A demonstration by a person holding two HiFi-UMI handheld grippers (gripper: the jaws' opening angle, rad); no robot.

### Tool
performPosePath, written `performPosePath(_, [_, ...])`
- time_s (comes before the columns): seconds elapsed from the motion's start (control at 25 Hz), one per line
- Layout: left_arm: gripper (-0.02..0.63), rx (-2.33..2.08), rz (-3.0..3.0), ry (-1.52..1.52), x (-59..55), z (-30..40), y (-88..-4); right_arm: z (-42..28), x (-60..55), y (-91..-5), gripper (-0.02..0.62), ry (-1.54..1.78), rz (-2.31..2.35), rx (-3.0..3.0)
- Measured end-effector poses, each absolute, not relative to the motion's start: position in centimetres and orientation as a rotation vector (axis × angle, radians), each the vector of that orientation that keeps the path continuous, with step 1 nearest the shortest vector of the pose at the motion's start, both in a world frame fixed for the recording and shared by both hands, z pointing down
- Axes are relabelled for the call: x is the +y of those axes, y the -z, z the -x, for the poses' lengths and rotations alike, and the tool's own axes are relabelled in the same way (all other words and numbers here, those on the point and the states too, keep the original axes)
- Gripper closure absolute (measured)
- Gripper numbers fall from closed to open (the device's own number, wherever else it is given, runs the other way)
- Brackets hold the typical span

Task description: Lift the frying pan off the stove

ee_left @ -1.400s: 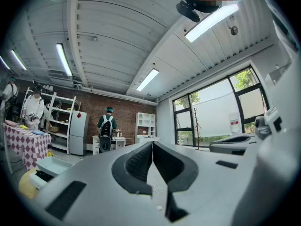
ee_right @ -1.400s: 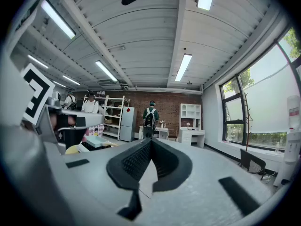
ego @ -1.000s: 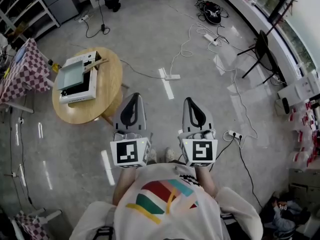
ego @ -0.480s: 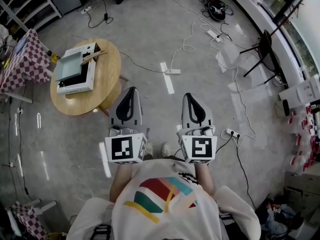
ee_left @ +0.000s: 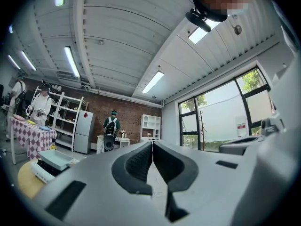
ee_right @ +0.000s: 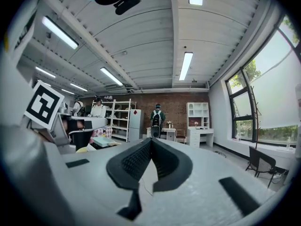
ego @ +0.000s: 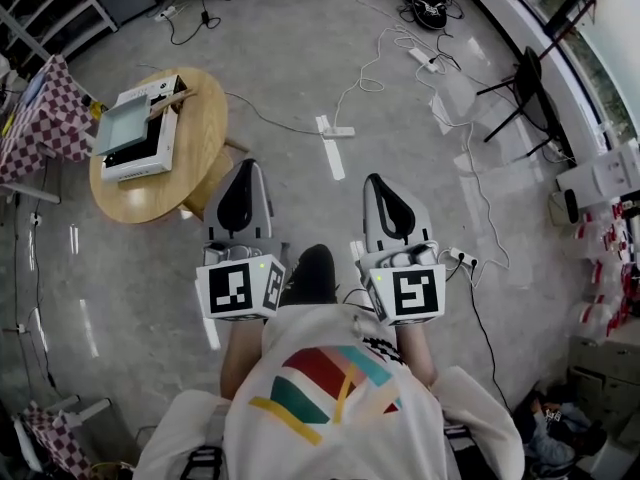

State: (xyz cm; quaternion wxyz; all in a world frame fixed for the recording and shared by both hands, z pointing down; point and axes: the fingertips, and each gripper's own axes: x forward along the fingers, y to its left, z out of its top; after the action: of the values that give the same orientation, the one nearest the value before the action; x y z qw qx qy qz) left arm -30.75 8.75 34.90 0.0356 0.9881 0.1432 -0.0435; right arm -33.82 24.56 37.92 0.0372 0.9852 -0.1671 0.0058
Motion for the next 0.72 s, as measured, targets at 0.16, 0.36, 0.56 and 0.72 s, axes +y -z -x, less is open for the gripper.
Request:
performPosePath(0.16, [0.6,0.465,-3.029,0.149,9.8,30.1,-34.5,33.7,26.0,-38.2,0.597,0.001,-3.015,-0.462])
performPosePath(0.36, [0.6,0.504,-3.014,0.203,11.3,28.6,-34.1,32.4,27.0,-38.1,0.597,0.01,-2.971,-0.447])
performPosePath(0.56, [0.6,0.511,-2.991,0.207,11.9,26.0,-34.5,30.3,27.4,-37.9,0.597,0.044,-2.961,-0.435])
performPosePath(0.72, [0.6,0.527,-2.981,0.25,12.2,23.5,-35.0,27.9,27.5,-38.0,0.597,0.041,-2.953,-0.431])
